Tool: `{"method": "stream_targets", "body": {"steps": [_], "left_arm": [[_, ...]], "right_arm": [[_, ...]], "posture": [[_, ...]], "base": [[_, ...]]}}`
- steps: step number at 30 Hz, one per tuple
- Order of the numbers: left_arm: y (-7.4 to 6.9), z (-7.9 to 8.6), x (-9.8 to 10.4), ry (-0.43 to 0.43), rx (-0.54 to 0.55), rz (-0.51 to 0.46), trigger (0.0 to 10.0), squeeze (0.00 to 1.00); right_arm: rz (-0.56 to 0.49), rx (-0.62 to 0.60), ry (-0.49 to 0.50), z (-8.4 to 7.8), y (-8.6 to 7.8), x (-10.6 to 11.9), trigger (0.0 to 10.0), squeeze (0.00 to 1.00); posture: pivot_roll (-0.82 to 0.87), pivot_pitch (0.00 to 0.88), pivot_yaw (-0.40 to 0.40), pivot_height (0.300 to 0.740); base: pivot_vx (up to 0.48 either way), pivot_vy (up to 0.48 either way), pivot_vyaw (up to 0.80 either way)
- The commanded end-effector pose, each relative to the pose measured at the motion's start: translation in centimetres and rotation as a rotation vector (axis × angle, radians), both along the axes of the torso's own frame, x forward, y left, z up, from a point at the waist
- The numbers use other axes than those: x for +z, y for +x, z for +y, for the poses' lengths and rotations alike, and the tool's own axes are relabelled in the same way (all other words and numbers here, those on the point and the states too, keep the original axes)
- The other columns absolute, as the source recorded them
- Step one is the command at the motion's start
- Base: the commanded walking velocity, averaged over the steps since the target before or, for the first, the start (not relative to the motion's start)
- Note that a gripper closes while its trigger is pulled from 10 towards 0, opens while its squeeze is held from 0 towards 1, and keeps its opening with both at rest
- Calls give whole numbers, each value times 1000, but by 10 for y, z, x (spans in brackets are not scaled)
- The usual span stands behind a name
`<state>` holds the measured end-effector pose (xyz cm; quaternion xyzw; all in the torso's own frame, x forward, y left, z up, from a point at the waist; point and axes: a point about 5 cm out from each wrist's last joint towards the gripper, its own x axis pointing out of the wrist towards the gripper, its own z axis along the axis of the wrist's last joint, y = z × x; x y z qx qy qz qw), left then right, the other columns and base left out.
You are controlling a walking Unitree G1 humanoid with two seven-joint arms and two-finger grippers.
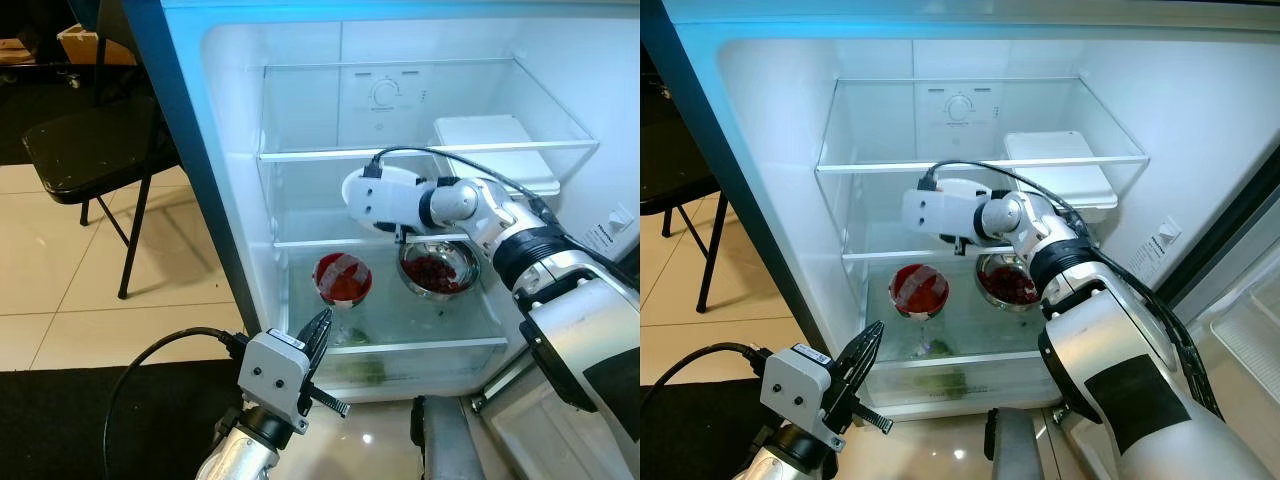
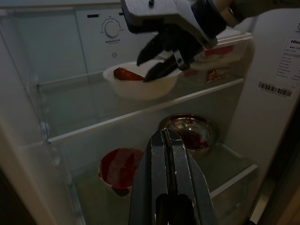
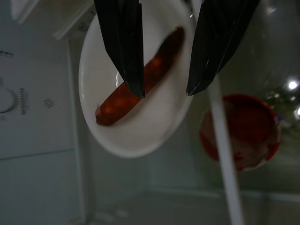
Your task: Restocking fridge
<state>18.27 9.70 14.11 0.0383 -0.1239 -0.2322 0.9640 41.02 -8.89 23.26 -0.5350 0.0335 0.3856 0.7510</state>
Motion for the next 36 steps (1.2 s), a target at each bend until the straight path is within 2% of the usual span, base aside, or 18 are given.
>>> {"method": "stream_targets", "body": {"steps": [1,9,11,14,20,21,22,23,24,33,36], "left_arm": [[-2,-1,-1,0,-7,13,10000,0],[1,-3,-1,-1,-9,13,10000,0],[2,-3,-1,1,-12,11,10000,0],[3,-3,-1,2,-12,11,10000,0],[8,-5,0,-3,-17,-1,10000,0],[8,-5,0,-3,-17,-1,10000,0],[9,-6,0,-5,-19,-3,10000,0],[10,-6,0,-5,-20,-4,10000,0],[11,-7,-1,-7,-22,-5,10000,0],[14,-10,0,-15,-26,-12,10000,0],[15,-10,1,-19,-25,-18,10000,0]], "right_arm": [[-9,18,38,4,0,7,10000,0],[42,81,77,1,-3,13,10000,0],[117,121,116,-2,-6,12,10000,0],[158,143,143,-3,-8,12,10000,0],[329,306,346,-4,-17,23,10000,0],[329,306,346,-4,-17,23,10000,0],[357,341,406,-4,-19,25,8039,0],[366,350,421,-4,-20,24,8039,0],[382,362,427,-4,-21,21,0,0],[422,348,366,0,-26,-10,0,0],[380,256,357,8,-25,-29,0,0]], "posture": [[69,143,-72,516],[59,137,-66,516],[57,133,-64,516],[56,132,-64,516],[47,114,-59,516],[47,114,-59,516],[42,108,-55,516],[40,106,-56,516],[38,104,-55,516],[28,95,-52,516],[36,94,-49,516]], "base": [[0,0,0],[0,0,0],[0,0,0],[0,0,0],[0,0,0],[0,0,0],[0,0,0],[0,0,0],[0,0,0],[0,0,0],[0,0,0]]}}
